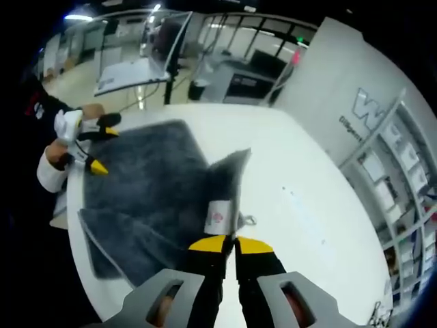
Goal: Open the folded towel by lifting each exposed corner and separating the folded layers until the towel lies flat within the target outline without major curled edges
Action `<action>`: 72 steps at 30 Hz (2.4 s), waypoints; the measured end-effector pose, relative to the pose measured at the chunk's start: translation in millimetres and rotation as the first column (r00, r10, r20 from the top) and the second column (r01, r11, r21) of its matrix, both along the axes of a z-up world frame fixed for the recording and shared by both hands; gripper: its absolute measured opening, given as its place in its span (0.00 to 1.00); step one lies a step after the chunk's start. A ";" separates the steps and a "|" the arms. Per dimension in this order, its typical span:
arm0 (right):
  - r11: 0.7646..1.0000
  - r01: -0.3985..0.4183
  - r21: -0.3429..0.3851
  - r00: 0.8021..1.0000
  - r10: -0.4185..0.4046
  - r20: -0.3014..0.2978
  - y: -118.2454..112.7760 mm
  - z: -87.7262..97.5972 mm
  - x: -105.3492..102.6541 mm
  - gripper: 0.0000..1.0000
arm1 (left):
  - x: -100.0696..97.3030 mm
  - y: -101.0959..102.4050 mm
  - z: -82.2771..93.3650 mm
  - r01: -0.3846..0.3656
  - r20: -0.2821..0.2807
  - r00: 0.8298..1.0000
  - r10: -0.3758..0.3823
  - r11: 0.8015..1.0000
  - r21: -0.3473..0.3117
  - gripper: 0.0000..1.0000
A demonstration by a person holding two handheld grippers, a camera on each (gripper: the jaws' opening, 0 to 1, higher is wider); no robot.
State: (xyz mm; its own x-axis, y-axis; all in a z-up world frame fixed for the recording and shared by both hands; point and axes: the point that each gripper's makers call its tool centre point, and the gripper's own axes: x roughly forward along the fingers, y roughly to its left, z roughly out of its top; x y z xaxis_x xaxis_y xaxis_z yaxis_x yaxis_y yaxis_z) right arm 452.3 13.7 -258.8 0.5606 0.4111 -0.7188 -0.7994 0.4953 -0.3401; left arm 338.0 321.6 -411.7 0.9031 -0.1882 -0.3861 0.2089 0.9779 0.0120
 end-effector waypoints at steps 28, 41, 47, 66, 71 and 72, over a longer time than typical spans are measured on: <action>0.991 0.132 0.028 0.991 -0.131 -0.021 -52.5 0.9 -6.0 0.00 | 1.9 1.2 0.6 0.000 0.004 1.000 0.000 1.000 0.000 0.79; 0.981 0.193 -0.005 0.981 -0.193 -0.022 -90.7 -1.1 -11.7 0.00 | -1.5 -1.7 -0.4 -0.002 0.003 1.000 0.002 1.000 0.000 0.79; 0.977 0.213 -0.008 0.977 -0.214 -0.025 -104.0 -3.4 -15.0 0.00 | -2.0 -1.2 -0.7 -0.004 0.002 1.000 0.004 1.000 0.000 0.79; 0.953 0.301 -0.009 0.953 -0.302 -0.028 -158.0 -17.1 -4.3 0.00 | -7.5 -6.5 -1.3 -0.012 -0.005 1.000 0.012 1.000 0.013 0.78; 0.950 0.312 -0.034 0.950 -0.312 -0.020 -167.2 -17.2 -2.3 0.00 | -9.3 -7.9 -1.3 -0.014 -0.008 1.000 0.015 1.000 0.018 0.76; 0.950 0.310 -0.041 0.950 -0.311 -0.009 -169.5 -16.0 -0.4 0.00 | -10.1 -9.8 -1.0 -0.014 -0.010 1.000 0.014 1.000 0.022 0.76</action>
State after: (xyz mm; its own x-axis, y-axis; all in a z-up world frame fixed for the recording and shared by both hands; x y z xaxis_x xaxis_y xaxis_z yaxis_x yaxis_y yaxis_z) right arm 451.9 -155.8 -274.8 0.6451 0.1906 -0.7399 -0.6134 0.7066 -0.3528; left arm 327.9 311.8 -412.7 0.9018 -0.1669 -0.3987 0.1952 0.9803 0.0312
